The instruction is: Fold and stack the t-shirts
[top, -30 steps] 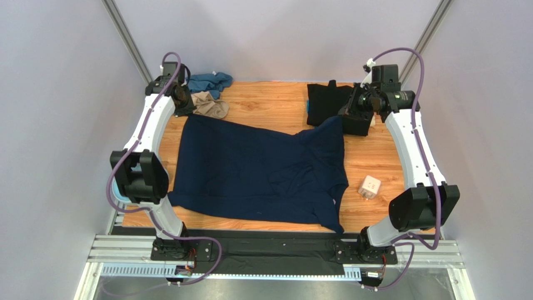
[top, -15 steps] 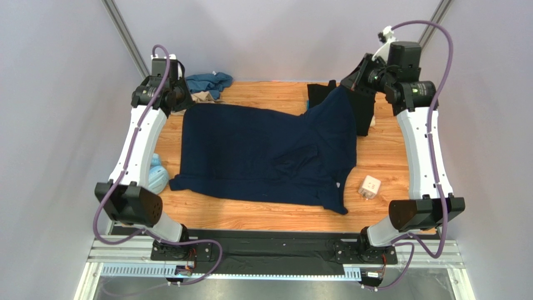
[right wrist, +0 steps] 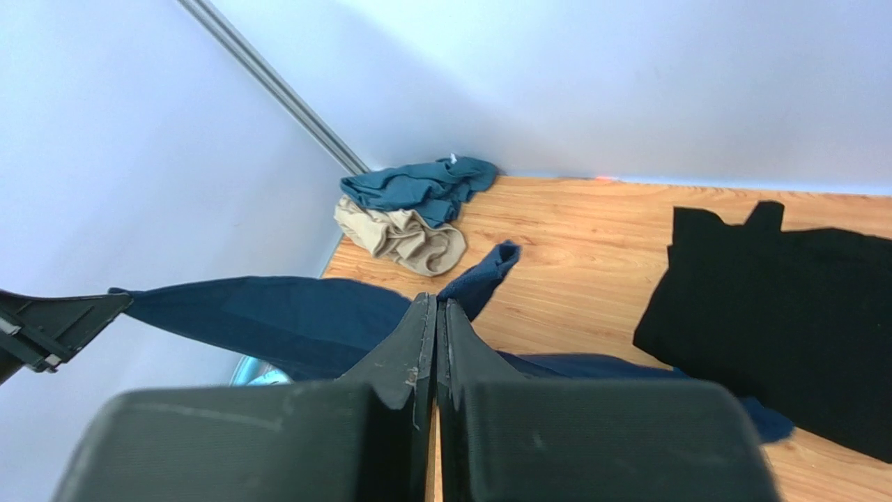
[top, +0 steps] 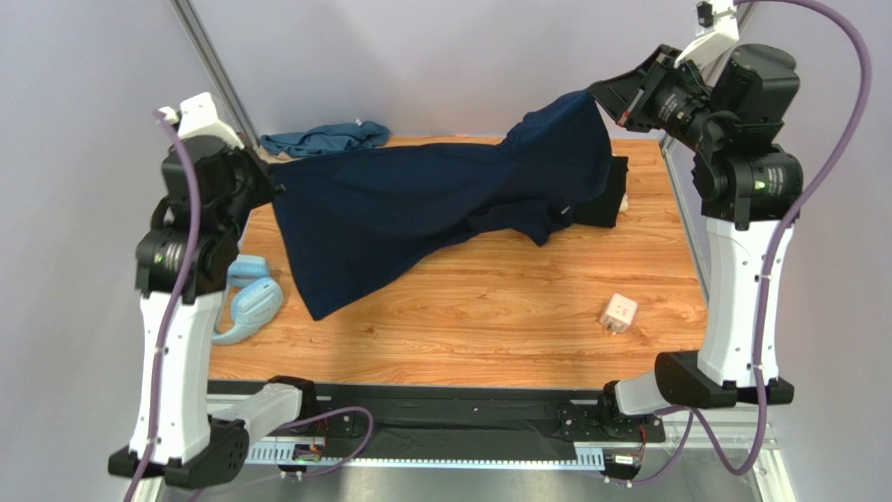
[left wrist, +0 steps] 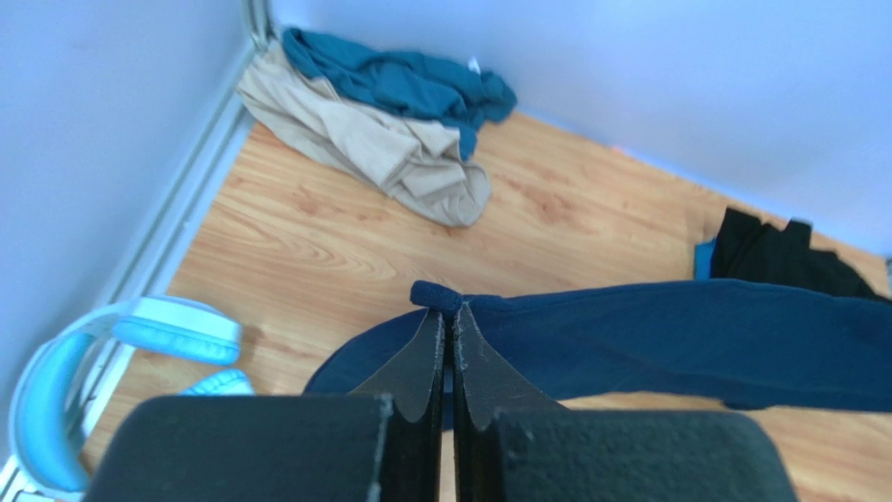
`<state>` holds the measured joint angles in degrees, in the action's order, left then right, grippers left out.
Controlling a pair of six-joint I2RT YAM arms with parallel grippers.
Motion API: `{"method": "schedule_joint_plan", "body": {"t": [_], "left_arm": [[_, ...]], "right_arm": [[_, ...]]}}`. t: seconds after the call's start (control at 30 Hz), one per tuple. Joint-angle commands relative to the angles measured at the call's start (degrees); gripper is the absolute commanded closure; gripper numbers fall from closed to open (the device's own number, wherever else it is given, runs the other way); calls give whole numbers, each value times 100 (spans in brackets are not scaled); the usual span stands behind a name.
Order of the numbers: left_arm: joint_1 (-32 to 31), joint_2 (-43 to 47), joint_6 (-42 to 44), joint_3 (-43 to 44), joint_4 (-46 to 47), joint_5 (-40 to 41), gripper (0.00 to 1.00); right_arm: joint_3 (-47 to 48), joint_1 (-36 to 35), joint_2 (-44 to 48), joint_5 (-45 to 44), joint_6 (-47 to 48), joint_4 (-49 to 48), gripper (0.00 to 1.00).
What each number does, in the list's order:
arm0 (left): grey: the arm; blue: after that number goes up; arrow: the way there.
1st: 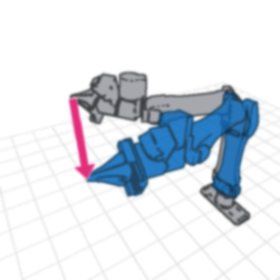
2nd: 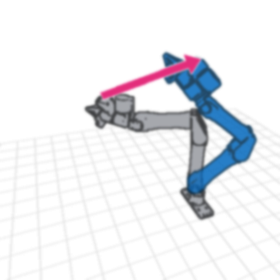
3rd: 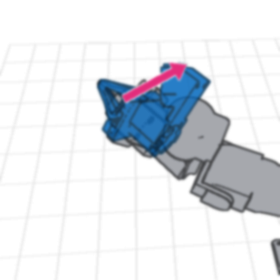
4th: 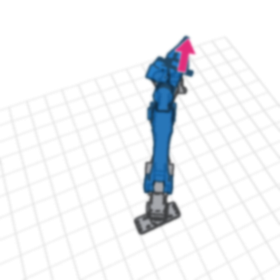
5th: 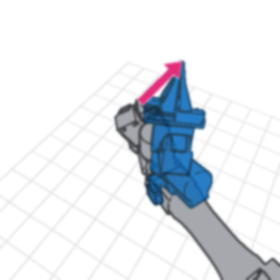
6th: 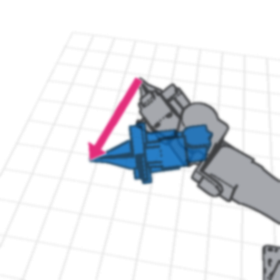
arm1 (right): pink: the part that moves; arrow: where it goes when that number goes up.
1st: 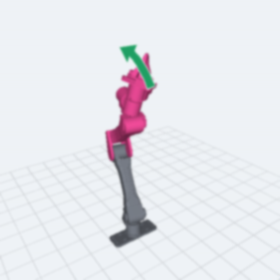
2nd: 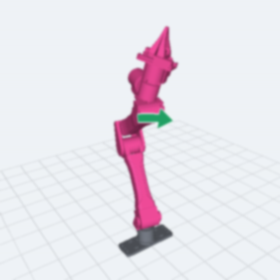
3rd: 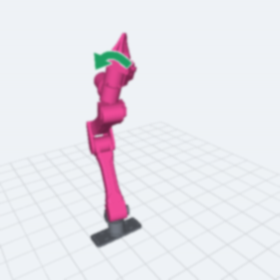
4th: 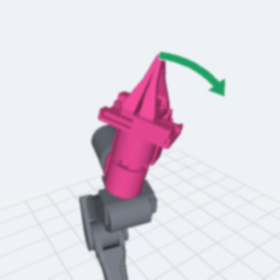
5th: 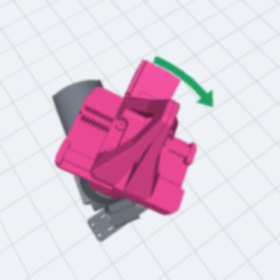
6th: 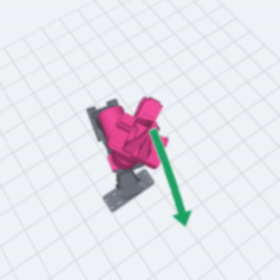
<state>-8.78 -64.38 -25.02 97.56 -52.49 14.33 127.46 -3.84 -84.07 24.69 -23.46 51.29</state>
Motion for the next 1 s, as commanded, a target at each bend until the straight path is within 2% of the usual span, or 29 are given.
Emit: {"method": "schedule_joint_plan", "body": {"t": [0.0, 0.33, 0.47, 0.67, 0.97], "left_arm": [[-10, 671, 181, 158, -51, 492, 100], [-10, 1191, 278, -8, -516, 422, 100], [-10, 1261, 339, -18, -639, 431, 100], [-10, 1393, 366, 18, -596, 615, 100], [-10, 1473, 296, -474, -552, 677, 100]], "right_arm": [[236, 6, 488, 221, -27, -374, 100], [244, 14, 954, 10, 175, -216, 100], [534, 23, 1042, -87, 193, -172, 100], [973, 14, 1147, -69, 35, -163, 100], [808, 14, 1394, -26, -1, -347, 100]]}}
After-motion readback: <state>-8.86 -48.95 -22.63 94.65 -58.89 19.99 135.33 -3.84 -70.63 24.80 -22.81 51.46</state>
